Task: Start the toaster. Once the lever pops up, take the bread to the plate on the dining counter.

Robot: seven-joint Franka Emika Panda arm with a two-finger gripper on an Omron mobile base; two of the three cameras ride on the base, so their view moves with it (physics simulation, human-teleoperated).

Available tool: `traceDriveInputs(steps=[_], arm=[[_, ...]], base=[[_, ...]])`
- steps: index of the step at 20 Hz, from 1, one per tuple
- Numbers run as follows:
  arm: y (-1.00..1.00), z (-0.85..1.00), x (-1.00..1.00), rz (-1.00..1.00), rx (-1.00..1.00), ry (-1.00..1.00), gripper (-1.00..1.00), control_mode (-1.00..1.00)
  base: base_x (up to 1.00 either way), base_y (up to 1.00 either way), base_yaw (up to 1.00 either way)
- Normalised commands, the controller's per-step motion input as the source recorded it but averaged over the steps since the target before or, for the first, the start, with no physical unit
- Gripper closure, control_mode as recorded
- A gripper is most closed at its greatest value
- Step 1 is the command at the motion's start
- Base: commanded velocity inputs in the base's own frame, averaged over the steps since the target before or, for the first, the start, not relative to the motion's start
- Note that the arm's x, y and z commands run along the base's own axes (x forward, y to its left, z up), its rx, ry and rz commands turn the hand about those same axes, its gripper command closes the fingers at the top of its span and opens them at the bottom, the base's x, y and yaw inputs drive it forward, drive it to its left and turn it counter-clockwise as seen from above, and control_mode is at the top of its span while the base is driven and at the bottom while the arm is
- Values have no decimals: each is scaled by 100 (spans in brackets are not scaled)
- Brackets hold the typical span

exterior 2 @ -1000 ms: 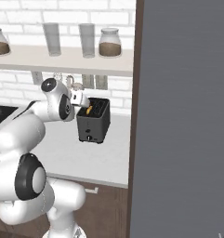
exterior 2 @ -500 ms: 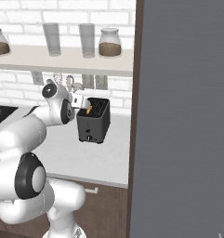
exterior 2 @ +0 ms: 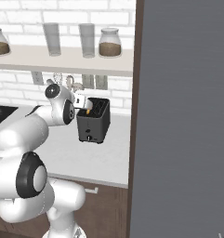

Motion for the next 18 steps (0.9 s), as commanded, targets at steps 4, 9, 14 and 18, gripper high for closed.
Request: traceDriveInputs(steps=[4,9,14,18], arm=[[-1,0,0,0,0,0,-100,-100],[0,0,0,0,0,0,-100,-100],[0,0,0,0,0,0,-100,-100],[0,0,0,0,0,0,-100,-100]], base=[[0,0,0],[0,0,0],[0,0,0],[0,0,0]])
